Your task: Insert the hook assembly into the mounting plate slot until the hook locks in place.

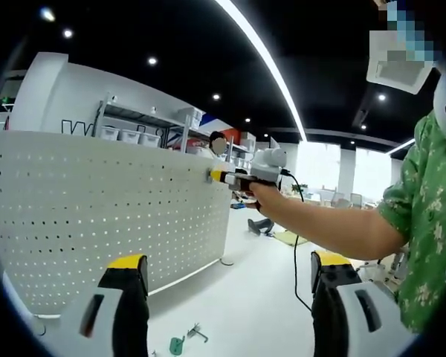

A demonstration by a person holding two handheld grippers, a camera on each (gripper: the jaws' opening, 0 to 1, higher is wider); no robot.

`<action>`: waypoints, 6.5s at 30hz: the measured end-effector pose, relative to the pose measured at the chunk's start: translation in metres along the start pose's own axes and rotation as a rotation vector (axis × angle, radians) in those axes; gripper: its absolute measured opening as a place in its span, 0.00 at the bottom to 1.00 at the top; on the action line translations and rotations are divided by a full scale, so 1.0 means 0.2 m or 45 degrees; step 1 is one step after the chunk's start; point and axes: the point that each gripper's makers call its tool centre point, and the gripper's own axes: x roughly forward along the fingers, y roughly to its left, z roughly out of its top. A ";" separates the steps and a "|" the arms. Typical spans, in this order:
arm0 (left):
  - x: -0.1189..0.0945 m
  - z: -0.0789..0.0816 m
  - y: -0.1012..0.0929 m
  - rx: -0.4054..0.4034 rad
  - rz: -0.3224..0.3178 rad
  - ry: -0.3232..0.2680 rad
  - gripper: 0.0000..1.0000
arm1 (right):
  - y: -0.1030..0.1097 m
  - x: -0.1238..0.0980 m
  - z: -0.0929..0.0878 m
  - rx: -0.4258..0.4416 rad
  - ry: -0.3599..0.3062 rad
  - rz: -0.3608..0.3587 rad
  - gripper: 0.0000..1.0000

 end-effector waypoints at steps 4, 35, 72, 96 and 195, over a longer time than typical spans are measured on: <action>0.00 0.00 0.00 0.000 0.001 0.000 0.93 | 0.00 0.00 -0.01 -0.002 0.008 0.006 0.00; 0.00 0.01 0.02 0.003 0.005 0.002 0.92 | 0.01 0.02 -0.04 -0.086 0.050 -0.007 0.01; -0.01 -0.01 0.01 0.005 0.007 0.012 0.92 | 0.00 -0.02 -0.12 -0.073 0.084 -0.014 0.13; -0.03 -0.02 -0.01 0.030 0.015 0.015 0.92 | 0.13 -0.20 -0.12 -0.036 0.103 0.081 0.40; -0.18 -0.35 -0.08 0.008 0.085 0.180 0.90 | 0.99 -0.79 -1.22 -0.253 0.735 0.816 0.36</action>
